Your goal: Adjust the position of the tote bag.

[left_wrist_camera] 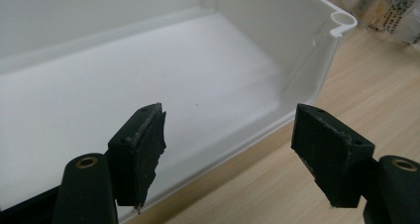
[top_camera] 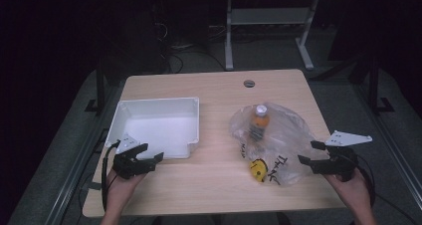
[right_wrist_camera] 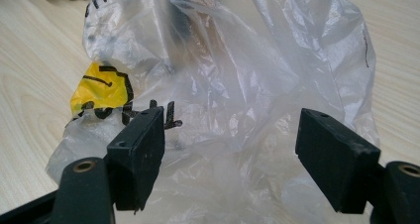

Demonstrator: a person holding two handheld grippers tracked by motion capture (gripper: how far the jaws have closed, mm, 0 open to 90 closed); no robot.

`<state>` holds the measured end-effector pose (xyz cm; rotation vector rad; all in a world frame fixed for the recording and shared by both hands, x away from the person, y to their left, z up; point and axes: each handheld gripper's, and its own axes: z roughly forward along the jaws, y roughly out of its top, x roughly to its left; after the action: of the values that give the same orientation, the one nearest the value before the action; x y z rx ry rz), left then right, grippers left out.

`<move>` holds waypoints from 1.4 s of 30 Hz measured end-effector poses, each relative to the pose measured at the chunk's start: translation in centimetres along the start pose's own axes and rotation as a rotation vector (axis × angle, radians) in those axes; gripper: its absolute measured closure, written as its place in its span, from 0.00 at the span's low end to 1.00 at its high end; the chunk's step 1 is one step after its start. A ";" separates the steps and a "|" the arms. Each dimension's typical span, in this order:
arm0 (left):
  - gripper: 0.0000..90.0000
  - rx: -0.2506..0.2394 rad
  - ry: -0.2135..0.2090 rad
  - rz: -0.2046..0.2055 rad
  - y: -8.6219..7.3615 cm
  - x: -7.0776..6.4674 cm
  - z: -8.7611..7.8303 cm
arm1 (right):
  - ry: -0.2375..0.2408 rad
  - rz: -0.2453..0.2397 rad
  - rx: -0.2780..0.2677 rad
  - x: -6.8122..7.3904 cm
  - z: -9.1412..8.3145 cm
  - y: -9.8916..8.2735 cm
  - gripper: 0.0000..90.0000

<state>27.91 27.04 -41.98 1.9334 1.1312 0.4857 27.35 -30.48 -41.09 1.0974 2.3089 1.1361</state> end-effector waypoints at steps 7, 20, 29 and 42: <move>0.31 -0.015 -0.013 0.003 0.3 -0.7 -0.2 | 0.000 -0.003 -0.011 -0.2 -0.3 0.0 0.30; 0.31 -0.008 -0.049 0.061 1.0 -3.2 0.0 | -0.002 -0.014 -0.020 0.1 -0.4 0.2 0.29; 0.30 0.021 -0.128 0.114 3.1 -5.4 0.9 | 0.007 0.001 -0.015 -0.1 -0.4 0.1 0.28; 0.32 0.024 -0.211 0.192 7.8 -8.3 1.8 | 0.017 -0.007 -0.038 0.0 -0.7 0.4 0.28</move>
<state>28.91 17.12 -36.16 2.0707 0.8259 0.3602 27.15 -30.61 -40.34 1.0691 2.2928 1.1866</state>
